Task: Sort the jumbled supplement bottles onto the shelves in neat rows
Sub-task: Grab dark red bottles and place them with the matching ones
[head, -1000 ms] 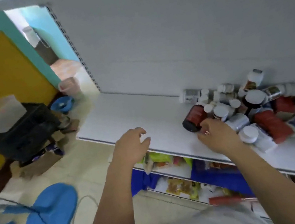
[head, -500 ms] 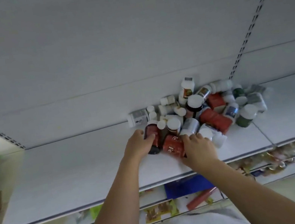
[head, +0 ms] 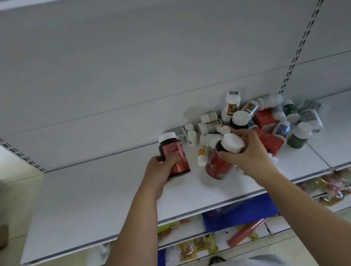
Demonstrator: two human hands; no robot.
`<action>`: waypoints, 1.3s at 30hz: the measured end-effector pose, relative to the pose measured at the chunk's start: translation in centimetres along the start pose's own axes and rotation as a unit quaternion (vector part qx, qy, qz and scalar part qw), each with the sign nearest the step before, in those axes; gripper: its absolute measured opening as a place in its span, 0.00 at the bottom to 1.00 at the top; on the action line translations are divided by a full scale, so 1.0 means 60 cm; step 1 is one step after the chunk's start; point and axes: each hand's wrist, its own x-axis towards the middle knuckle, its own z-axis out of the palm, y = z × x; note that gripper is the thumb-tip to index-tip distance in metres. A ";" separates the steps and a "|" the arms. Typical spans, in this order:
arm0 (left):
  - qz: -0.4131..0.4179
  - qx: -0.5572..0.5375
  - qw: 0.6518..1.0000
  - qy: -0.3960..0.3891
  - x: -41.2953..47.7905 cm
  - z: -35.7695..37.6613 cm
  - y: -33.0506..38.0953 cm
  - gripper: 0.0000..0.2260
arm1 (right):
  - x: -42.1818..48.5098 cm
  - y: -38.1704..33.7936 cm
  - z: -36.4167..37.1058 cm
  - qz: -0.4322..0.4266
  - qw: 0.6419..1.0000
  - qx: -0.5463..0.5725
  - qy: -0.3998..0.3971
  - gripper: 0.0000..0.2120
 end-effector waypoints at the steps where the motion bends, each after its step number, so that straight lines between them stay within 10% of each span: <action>1: 0.018 -0.003 1.000 -0.005 -0.019 -0.011 0.016 0.05 | -0.005 -0.011 0.007 0.016 0.998 0.060 0.008 0.35; 7: 0.097 -0.035 0.993 -0.051 -0.119 -0.087 0.079 0.12 | -0.067 -0.098 0.086 0.072 0.891 0.447 -0.037 0.22; 12: 0.127 -0.075 0.986 -0.075 -0.197 -0.158 0.098 0.16 | -0.166 -0.193 0.138 0.137 0.812 0.556 -0.110 0.24; 27: 0.403 0.018 0.914 -0.045 -0.442 -0.313 0.242 0.18 | -0.360 -0.444 0.146 -0.156 0.930 0.281 -0.176 0.37; 39: 0.469 0.112 0.875 0.044 -0.456 -0.339 0.460 0.18 | -0.277 -0.656 0.150 -0.249 0.925 0.223 -0.181 0.13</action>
